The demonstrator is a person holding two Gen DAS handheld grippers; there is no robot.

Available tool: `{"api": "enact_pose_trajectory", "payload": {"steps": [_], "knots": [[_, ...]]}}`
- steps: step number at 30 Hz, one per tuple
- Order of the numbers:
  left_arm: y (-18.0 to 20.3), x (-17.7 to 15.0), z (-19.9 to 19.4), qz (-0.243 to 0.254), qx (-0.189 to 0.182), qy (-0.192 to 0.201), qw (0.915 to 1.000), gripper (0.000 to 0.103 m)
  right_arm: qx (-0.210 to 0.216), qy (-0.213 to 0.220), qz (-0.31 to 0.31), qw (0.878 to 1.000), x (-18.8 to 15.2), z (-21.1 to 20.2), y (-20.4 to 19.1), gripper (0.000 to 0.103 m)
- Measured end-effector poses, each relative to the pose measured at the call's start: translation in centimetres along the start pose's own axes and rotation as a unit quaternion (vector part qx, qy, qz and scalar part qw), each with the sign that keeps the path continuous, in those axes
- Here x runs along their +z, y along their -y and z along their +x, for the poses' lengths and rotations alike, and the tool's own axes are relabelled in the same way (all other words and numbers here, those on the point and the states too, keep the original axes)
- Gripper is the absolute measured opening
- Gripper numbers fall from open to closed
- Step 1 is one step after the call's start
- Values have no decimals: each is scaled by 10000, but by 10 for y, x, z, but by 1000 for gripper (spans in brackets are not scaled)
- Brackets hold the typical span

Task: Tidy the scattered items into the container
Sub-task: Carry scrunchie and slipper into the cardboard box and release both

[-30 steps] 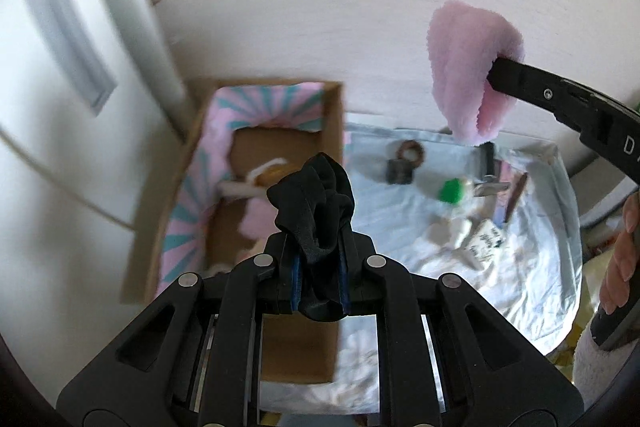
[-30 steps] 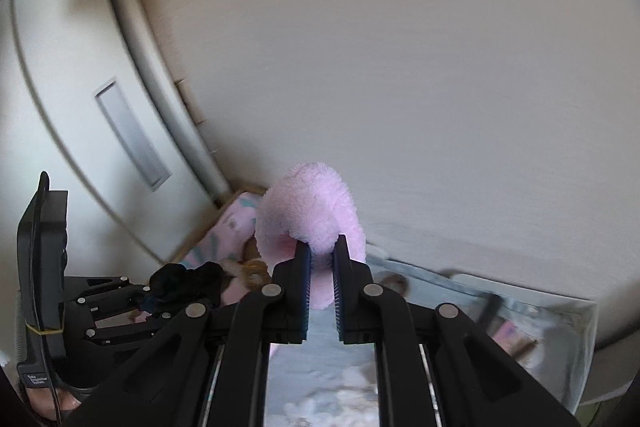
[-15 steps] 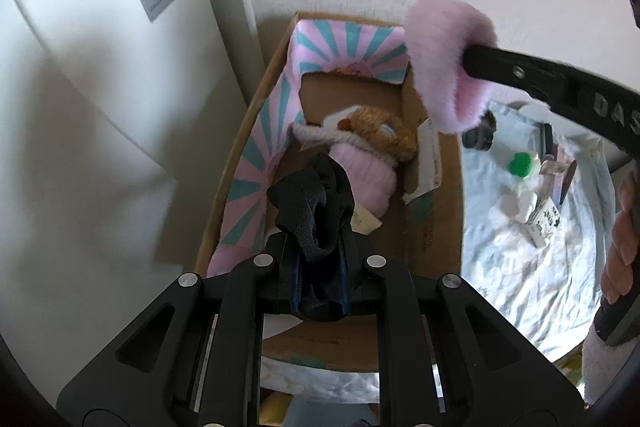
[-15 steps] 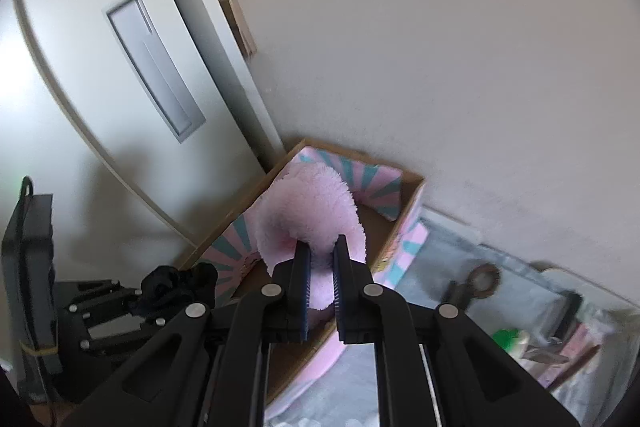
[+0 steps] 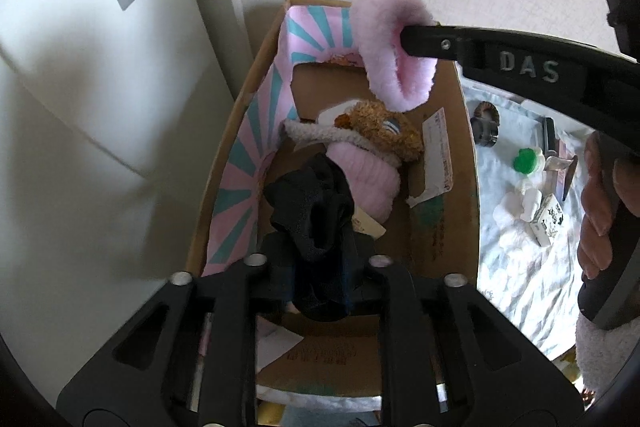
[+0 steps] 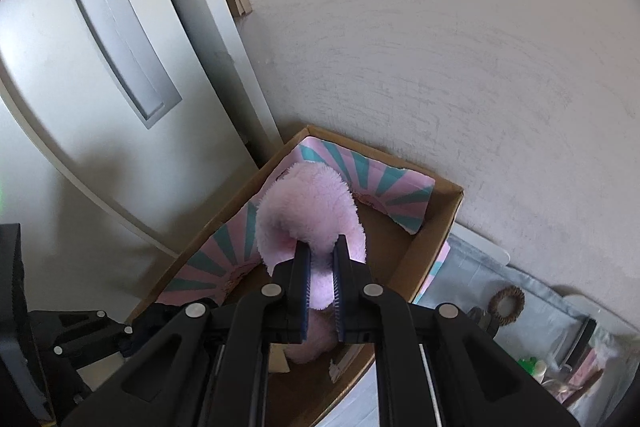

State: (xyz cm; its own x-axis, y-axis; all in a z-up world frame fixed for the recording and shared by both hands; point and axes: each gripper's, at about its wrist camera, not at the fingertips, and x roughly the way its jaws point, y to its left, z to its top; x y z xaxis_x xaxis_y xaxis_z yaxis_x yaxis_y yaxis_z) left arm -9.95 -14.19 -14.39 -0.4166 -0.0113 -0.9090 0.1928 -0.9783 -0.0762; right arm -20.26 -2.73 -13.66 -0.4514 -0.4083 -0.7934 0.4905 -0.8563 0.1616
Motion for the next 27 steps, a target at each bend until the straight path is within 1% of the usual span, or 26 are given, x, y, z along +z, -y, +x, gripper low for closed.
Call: {"api": "enact_pose_trajectory", "payload": {"steps": [1, 2, 3, 4, 5, 6, 7, 9, 14, 18, 21, 27], "knots": [[1, 1, -1, 29, -2, 25, 10000, 54, -23, -27, 2, 10000, 2, 0, 0, 9], [2, 2, -3, 44, 26, 58, 10000, 67, -67, -33, 22, 10000, 2, 1, 1, 10], [5, 2, -6, 84, 95, 159, 9998, 86, -138, -39, 57, 9999, 3, 3, 2, 14], [5, 2, -10, 118, 112, 235, 9996, 90, -191, -60, 87, 9998, 4, 4, 3, 21], [7, 3, -13, 172, 117, 309, 9993, 90, -240, -73, 122, 9996, 5, 4, 4, 27], [10, 4, -15, 247, 133, 332, 9991, 90, -267, -79, 143, 9995, 6, 4, 4, 45], [11, 5, -15, 287, 149, 326, 9989, 90, -274, -48, 160, 9995, 6, 3, 5, 56], [14, 5, -15, 361, 195, 309, 9987, 90, -210, 86, 184, 9996, 6, -2, 5, 58], [14, 3, -16, 337, 122, 260, 9990, 90, -191, 118, 174, 9996, 7, -9, 4, 59], [18, 2, -17, 390, 157, 248, 9988, 90, -258, 137, 119, 9995, 4, -14, 3, 59], [24, 1, -20, 452, 202, 264, 9984, 90, -228, 167, 161, 9995, 2, -19, 2, 59], [35, -1, -28, 534, 199, 322, 9979, 90, -277, 229, 237, 9991, -5, -33, 11, 59]]}}
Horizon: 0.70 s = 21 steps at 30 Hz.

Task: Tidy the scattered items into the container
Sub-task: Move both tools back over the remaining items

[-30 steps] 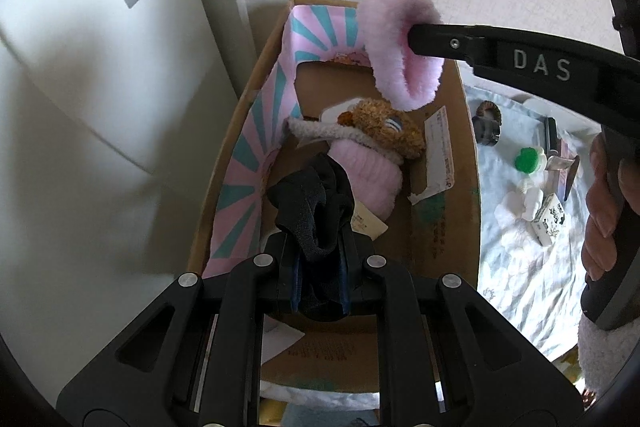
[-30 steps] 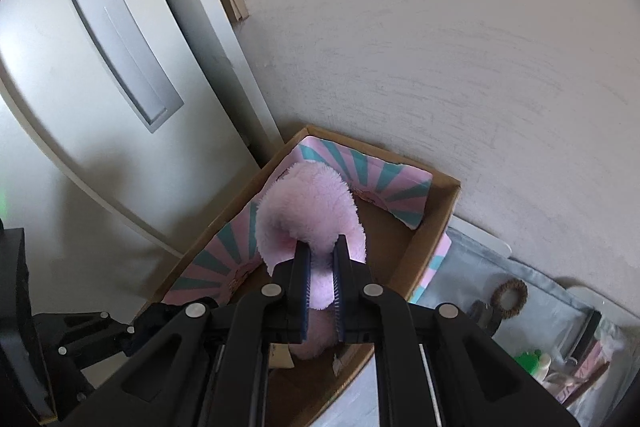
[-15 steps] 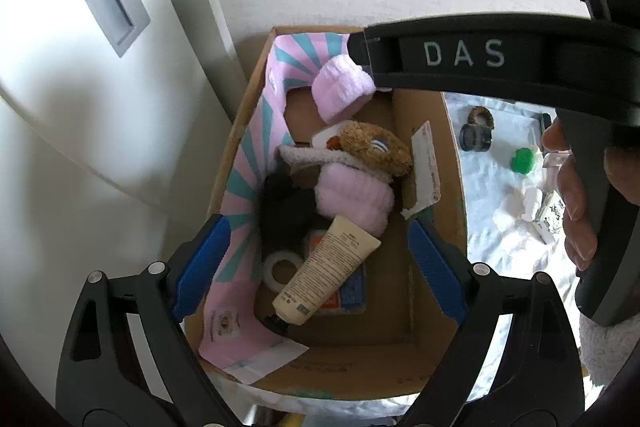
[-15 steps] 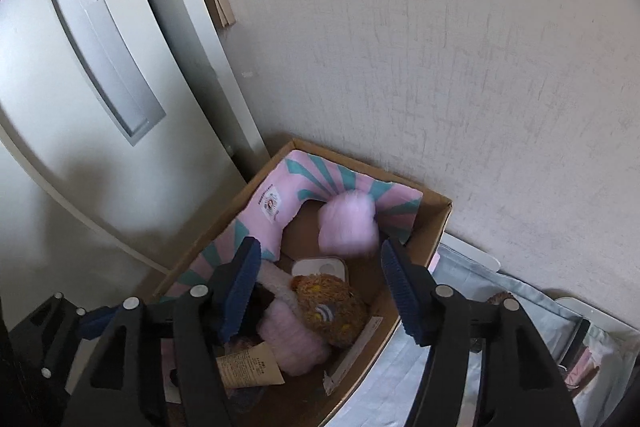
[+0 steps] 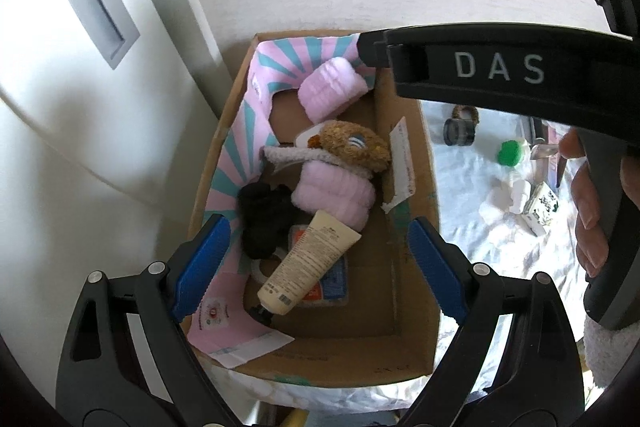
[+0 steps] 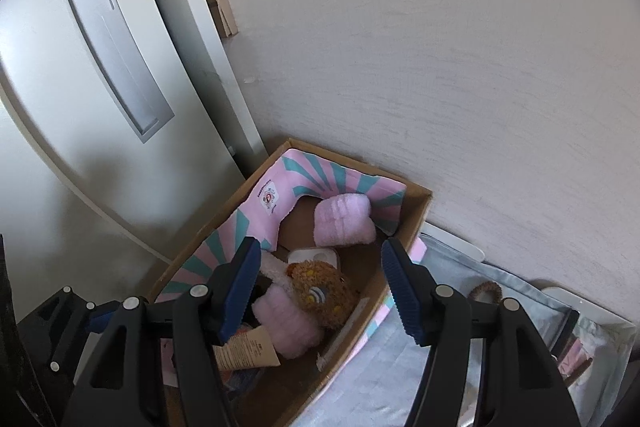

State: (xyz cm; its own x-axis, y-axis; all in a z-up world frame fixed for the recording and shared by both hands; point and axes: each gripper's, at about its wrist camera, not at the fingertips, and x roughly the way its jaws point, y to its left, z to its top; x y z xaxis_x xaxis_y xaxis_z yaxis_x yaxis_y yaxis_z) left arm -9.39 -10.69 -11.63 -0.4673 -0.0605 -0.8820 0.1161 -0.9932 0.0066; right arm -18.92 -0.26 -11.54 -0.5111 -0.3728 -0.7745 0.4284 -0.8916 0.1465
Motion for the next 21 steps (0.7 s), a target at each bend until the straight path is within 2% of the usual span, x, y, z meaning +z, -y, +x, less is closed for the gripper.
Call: {"api": "enact_pose_trajectory", "payload": {"steps": [7, 11, 16, 21], "knots": [[10, 5, -17, 13, -19, 57, 10000, 90, -168, 171, 211, 9995, -10, -29, 23, 59], [16, 17, -33, -52, -169, 220, 9996, 92, -368, 308, 409, 9980, -20, -62, 56, 59], [39, 29, -46, 158, -232, 430, 9987, 97, -950, 341, 664, 9927, -45, -102, 108, 59], [74, 28, -40, 475, -370, 348, 9976, 97, -1371, 384, 1228, 9822, -75, -131, 161, 59]]}}
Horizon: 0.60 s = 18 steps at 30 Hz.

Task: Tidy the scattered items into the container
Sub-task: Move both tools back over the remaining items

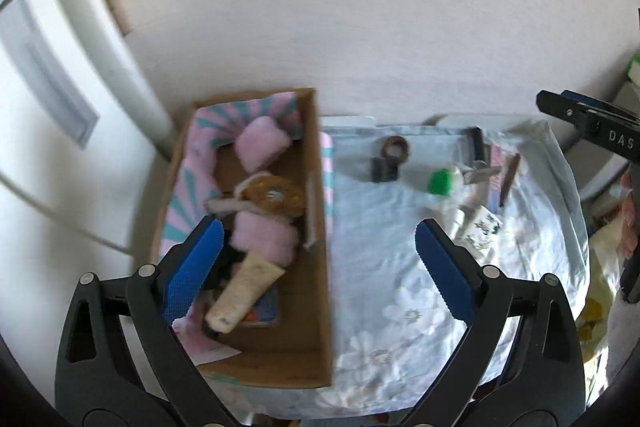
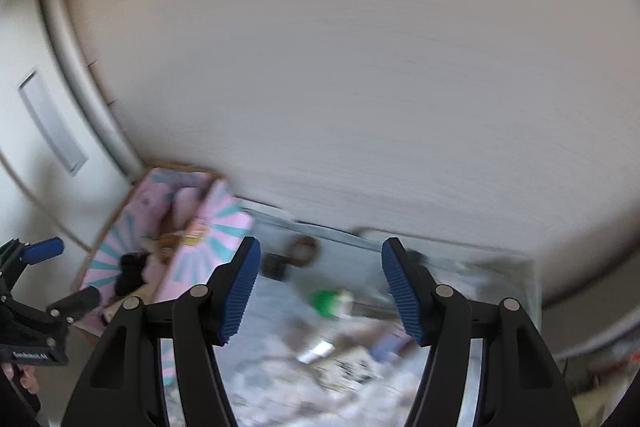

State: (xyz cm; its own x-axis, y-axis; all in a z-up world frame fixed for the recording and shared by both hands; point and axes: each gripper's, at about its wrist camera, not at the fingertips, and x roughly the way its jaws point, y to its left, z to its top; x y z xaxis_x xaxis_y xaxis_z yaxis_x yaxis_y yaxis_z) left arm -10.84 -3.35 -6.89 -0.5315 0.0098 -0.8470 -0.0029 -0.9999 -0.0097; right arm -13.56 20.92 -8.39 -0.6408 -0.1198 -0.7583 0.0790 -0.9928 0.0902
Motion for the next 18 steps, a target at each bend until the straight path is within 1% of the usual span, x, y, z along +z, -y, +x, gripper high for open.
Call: {"api": "enact_pose_trajectory", "payload": {"steps": [4, 6, 8, 11, 14, 18], "knots": [[27, -5, 13, 211, -158, -136, 9996, 97, -178, -108, 300, 9993, -15, -7, 38, 59], [41, -8, 24, 323, -234, -229, 9989, 97, -243, -206, 338, 9989, -28, -6, 49, 59], [54, -8, 37, 406, -331, -343, 9980, 97, -282, -262, 263, 9989, -41, -2, 53, 59], [73, -9, 63, 522, -491, -539, 9960, 97, -144, -367, 5, 9992, -66, 5, 54, 59], [90, -11, 90, 634, -597, -724, 9936, 97, 2, -443, -461, 9980, -95, 16, 46, 59], [109, -15, 116, 761, -738, -860, 9906, 97, 240, -449, -1057, 9931, -126, 25, 31, 59]]}}
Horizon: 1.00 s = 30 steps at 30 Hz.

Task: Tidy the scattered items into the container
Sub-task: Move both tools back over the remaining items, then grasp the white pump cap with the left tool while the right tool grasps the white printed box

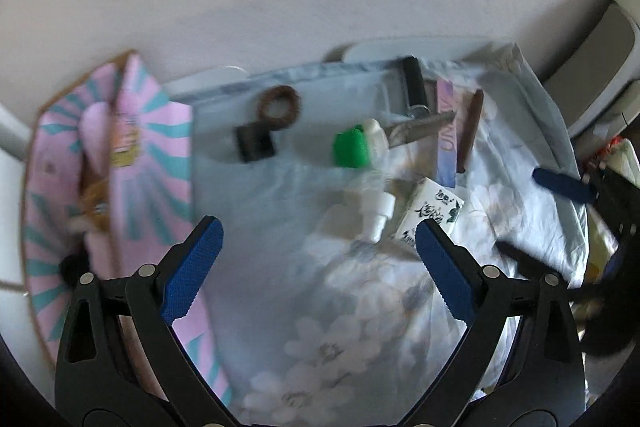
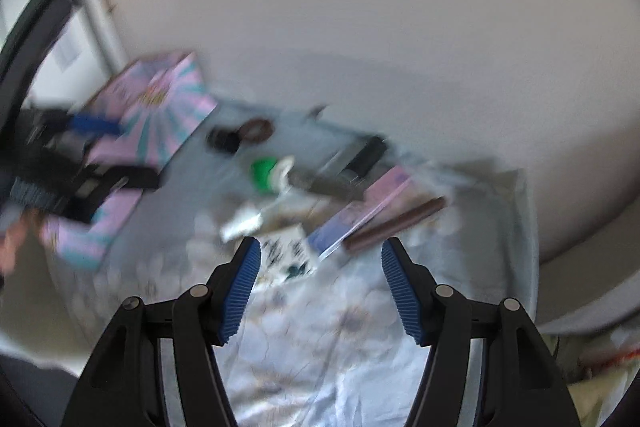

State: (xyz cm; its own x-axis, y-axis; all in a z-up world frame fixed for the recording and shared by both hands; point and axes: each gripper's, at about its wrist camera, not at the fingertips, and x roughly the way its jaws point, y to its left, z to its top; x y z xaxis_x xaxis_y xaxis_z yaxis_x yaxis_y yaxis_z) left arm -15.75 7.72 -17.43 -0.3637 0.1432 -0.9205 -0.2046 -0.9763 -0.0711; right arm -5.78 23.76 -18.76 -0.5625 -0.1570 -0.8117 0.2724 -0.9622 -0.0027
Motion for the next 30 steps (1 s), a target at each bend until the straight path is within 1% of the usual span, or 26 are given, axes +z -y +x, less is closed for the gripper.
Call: {"api": "enact_pose_trajectory", "payload": {"steps": [5, 10, 14, 17, 20, 21, 23, 24, 26, 29, 30], "knots": [[12, 6, 31, 127, -21, -171, 9998, 96, 271, -2, -413, 9988, -17, 27, -16, 59], [12, 8, 58, 119, -75, -450, 9989, 87, 448, -80, -706, 9965, -22, 47, -21, 59], [10, 7, 72, 0, -192, -622, 9979, 85, 572, -80, -708, 9958, -21, 58, -18, 59], [10, 4, 77, 2, -242, -673, 9974, 81, 624, -104, -672, 9957, -19, 64, -14, 59], [12, 2, 80, 46, -287, -717, 9970, 64, 664, -111, -680, 9954, -17, 70, -13, 59], [12, 1, 81, 55, -319, -735, 9968, 55, 668, -112, -693, 9953, -17, 71, -13, 59], [14, 0, 80, 118, -253, -686, 9973, 48, 715, -95, -709, 9949, -16, 72, -13, 59], [14, 0, 79, 143, -293, -675, 9972, 41, 738, -73, -721, 9946, -16, 73, -13, 59], [15, -1, 78, 184, -298, -651, 9973, 40, 761, -70, -732, 9944, -15, 74, -13, 59], [13, -3, 77, 229, -321, -613, 9973, 34, 850, -104, -678, 9940, -14, 77, -12, 59], [12, -3, 77, 203, -331, -600, 9974, 34, 888, -129, -652, 9938, -14, 79, -12, 59]]}}
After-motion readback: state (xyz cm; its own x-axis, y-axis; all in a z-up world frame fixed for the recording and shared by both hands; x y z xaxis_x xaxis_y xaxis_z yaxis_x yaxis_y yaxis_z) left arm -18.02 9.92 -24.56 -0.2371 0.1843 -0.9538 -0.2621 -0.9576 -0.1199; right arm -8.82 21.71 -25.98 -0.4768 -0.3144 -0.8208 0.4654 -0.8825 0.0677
